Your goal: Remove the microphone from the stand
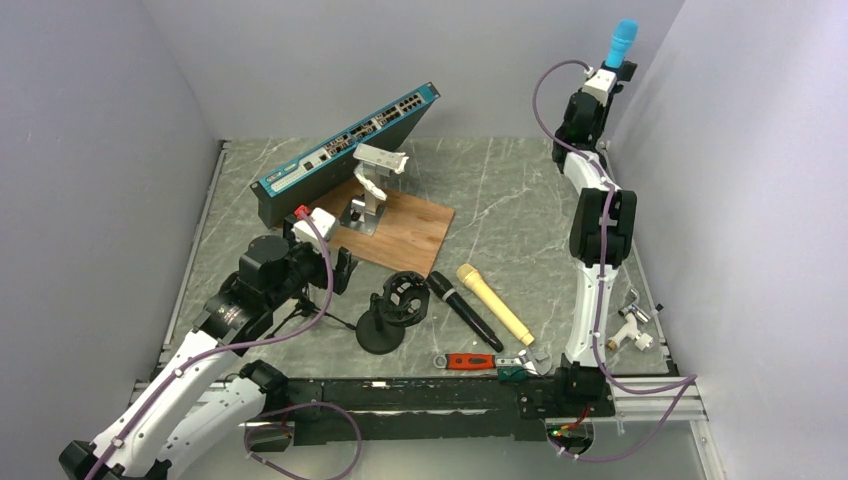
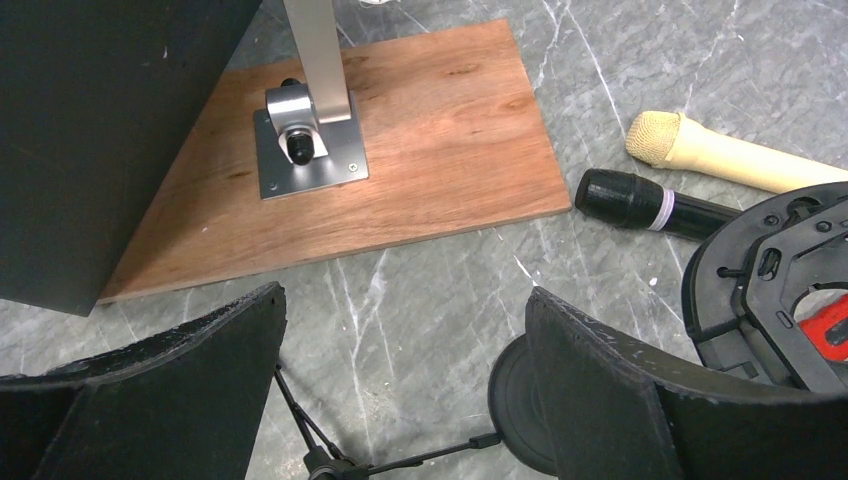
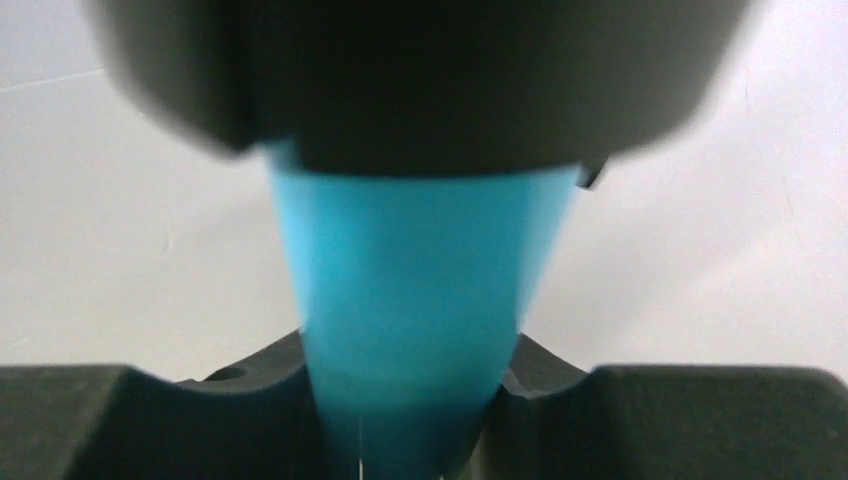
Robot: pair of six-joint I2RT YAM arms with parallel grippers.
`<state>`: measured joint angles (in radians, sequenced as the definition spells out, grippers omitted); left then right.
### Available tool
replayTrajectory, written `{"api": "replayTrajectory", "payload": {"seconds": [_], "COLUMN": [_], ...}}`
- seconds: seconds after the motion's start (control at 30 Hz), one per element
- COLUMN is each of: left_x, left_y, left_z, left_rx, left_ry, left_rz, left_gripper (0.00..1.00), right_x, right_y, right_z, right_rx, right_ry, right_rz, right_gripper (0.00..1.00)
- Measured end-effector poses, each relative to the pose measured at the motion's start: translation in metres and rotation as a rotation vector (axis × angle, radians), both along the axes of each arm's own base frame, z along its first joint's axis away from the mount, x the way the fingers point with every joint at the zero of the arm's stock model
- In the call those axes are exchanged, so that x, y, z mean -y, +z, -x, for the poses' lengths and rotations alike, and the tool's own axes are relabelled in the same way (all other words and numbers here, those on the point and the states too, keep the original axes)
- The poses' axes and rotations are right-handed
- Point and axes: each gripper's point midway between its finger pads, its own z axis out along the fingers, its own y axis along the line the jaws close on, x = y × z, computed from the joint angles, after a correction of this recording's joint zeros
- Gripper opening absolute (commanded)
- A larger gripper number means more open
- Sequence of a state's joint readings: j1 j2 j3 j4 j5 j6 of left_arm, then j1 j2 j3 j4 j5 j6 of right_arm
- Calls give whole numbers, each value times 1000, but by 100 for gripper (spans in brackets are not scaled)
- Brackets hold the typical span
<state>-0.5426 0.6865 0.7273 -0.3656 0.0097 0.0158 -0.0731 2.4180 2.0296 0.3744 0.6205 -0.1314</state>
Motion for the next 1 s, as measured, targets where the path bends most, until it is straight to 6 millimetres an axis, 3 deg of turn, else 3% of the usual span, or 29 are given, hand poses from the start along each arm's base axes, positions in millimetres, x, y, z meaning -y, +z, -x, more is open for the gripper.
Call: {"api": "replayTrajectory", "payload": {"seconds": [0.27, 0.5, 0.7, 1.0], "left_x": [0, -2, -2, -1], "left_y": [3, 12, 18, 21], "left_z": [1, 5, 9, 11], "left_rx": [11, 38, 57, 66], "left_ry": [-1, -4, -16, -24], "left_rz": [7, 25, 41, 49], "left_gripper": [92, 93, 93, 93], "right_x": [-42, -91, -142, -242], "right_y": [2, 3, 0, -4], "right_z": [18, 55, 102, 181], "right_rx": [-48, -97, -118, -74], "right_ry": [80, 188, 308, 515], "right_rz": [16, -8, -55, -123], "right_gripper": [0, 0, 0, 0]}}
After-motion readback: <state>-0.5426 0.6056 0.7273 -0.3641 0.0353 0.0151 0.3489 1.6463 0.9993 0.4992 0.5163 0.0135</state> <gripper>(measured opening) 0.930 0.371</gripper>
